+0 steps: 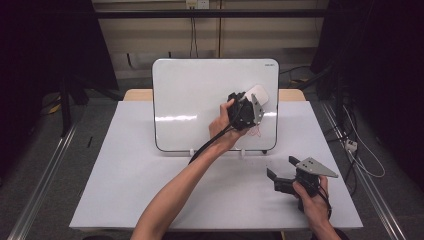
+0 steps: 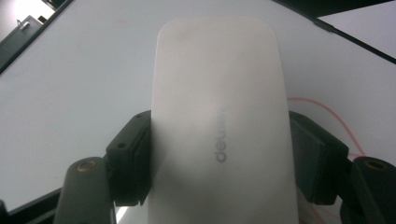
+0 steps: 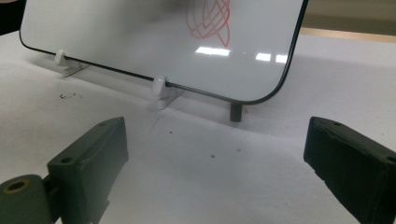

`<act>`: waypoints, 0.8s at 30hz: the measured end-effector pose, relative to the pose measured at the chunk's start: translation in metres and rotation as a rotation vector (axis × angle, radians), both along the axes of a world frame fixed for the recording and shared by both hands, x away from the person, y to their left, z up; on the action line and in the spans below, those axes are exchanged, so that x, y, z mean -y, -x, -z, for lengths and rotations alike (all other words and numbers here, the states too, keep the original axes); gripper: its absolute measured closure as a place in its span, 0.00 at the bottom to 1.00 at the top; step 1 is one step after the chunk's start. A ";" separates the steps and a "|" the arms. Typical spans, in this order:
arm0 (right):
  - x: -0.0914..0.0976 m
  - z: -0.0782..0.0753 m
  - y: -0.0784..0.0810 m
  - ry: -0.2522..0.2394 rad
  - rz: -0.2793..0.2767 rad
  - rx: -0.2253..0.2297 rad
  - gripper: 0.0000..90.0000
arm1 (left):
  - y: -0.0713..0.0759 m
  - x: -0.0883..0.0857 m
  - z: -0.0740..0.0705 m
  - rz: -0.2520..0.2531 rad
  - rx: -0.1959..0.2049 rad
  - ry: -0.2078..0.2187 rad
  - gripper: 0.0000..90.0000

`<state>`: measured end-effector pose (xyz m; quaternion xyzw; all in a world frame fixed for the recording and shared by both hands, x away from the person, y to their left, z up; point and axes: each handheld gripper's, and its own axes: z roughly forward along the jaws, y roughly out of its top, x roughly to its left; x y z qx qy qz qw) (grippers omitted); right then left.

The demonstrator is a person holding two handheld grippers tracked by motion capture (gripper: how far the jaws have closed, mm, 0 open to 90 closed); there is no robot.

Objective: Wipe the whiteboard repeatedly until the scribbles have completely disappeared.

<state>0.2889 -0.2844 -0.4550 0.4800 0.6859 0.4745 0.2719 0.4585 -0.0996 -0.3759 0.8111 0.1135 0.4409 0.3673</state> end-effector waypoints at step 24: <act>-0.003 0.000 0.000 0.003 -0.001 -0.003 0.07 | 0.024 -0.005 0.028 0.045 -0.027 -0.017 0.34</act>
